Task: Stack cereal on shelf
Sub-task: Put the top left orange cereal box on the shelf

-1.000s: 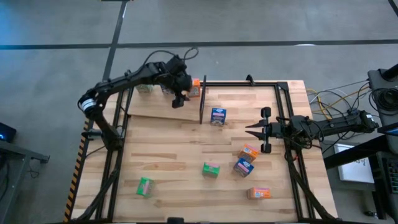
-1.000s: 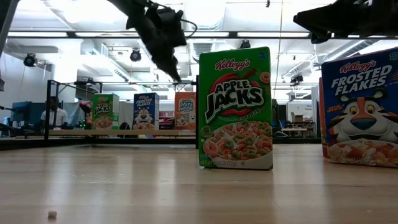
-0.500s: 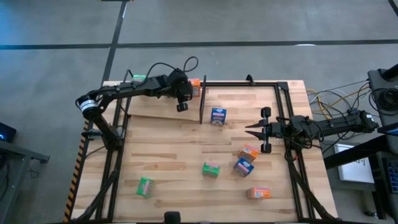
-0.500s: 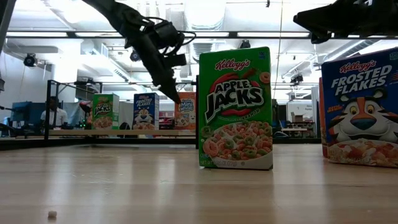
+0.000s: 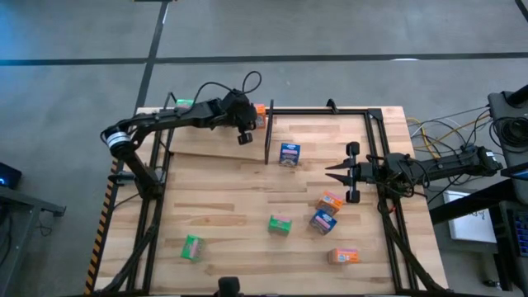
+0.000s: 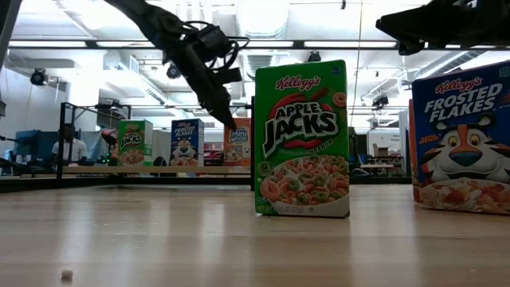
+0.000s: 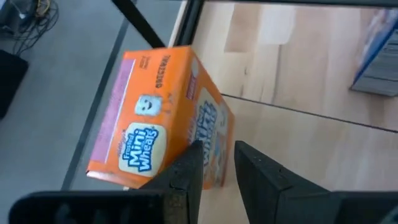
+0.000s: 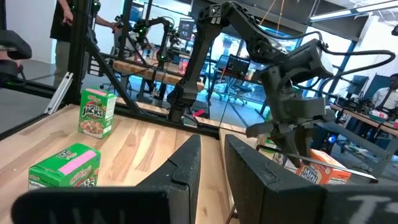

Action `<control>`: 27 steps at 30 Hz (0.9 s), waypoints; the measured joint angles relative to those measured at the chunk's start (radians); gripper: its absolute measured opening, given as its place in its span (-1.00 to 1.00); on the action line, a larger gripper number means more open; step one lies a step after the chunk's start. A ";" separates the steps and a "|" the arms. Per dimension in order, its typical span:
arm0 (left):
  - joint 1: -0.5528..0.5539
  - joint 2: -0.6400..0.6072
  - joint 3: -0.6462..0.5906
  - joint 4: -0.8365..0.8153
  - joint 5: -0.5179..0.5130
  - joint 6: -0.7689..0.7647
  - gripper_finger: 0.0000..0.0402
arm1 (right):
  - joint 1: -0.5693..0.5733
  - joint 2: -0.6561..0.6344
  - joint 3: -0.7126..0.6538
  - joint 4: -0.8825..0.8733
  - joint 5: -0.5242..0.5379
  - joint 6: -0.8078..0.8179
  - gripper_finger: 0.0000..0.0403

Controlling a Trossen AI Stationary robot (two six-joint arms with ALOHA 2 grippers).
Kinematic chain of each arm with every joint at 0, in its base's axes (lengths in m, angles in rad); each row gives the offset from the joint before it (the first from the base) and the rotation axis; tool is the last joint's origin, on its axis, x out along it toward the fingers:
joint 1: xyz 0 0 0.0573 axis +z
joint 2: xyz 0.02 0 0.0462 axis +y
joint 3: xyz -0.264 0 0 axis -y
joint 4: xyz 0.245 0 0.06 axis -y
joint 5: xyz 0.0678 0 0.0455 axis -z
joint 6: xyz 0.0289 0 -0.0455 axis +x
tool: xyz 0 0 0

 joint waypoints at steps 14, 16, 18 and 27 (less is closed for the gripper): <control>0.003 0.036 0.000 0.011 -0.036 0.003 -0.63 | 0.000 0.000 0.000 0.003 0.001 -0.003 -0.69; 0.004 0.036 0.000 0.012 -0.036 0.006 -0.63 | 0.000 0.000 0.000 0.004 0.001 -0.003 -0.69; 0.006 0.036 0.000 0.012 -0.037 0.013 -0.63 | 0.000 0.000 0.000 0.004 0.001 -0.003 -0.69; 0.017 0.036 0.000 -0.012 -0.039 0.049 -0.63 | 0.000 0.000 0.000 0.004 0.001 -0.003 -0.69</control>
